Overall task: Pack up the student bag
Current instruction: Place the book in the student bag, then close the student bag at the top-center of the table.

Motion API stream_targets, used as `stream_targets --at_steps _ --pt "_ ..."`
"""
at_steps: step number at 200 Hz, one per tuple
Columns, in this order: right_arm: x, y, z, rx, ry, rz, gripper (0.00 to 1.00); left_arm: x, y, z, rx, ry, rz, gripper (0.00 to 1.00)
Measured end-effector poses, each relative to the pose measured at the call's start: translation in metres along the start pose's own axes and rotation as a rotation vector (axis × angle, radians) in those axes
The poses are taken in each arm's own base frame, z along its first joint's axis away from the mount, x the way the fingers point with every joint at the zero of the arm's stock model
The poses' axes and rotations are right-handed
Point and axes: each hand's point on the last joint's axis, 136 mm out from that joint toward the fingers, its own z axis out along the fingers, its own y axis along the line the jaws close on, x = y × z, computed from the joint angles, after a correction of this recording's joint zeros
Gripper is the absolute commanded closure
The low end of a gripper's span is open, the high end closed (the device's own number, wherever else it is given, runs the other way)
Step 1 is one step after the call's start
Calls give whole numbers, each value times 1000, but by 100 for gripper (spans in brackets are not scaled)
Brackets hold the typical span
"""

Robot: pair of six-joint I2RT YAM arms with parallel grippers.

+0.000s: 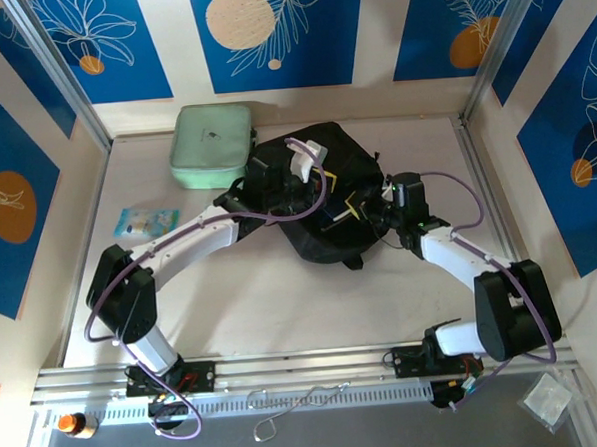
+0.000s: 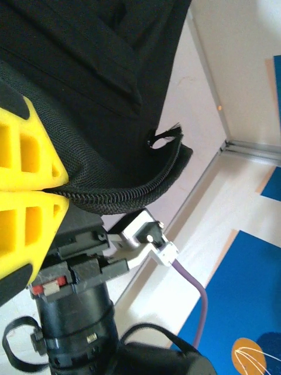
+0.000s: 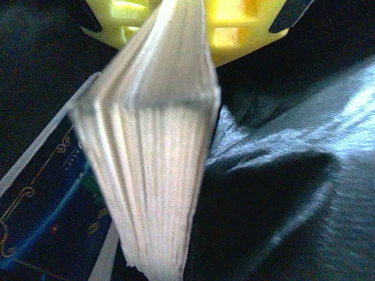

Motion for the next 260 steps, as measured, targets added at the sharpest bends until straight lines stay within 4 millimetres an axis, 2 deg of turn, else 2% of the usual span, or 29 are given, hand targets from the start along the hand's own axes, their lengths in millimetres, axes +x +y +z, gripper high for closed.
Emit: stream_targets --at_steps 38,77,119,163,175,196,217,238,256,260 --pt "-3 -23 27 58 36 44 100 1 -1 1 12 -16 -13 100" --pt "-24 -27 58 104 4 69 98 -1 -2 1 21 -27 -17 100" --pt "-33 -35 84 122 -24 83 82 2 -2 1 20 -25 -30 100" --pt "-34 -45 89 153 -26 91 46 2 -1 1 16 -26 -33 100" --pt "-31 -48 84 161 -26 88 42 2 0 1 13 -27 -33 100" --pt "-21 -50 63 169 -21 73 40 3 1 2 4 -23 -35 100" --pt "-11 -44 33 154 -21 39 39 9 4 4 -8 6 -42 100" --pt "1 -43 1 155 -32 1 38 17 9 14 -15 42 -50 100" --pt "6 -46 -26 181 -66 -27 35 30 11 25 2 83 -66 100" --pt "6 -46 -32 186 -77 -32 35 34 11 27 8 96 -72 97"
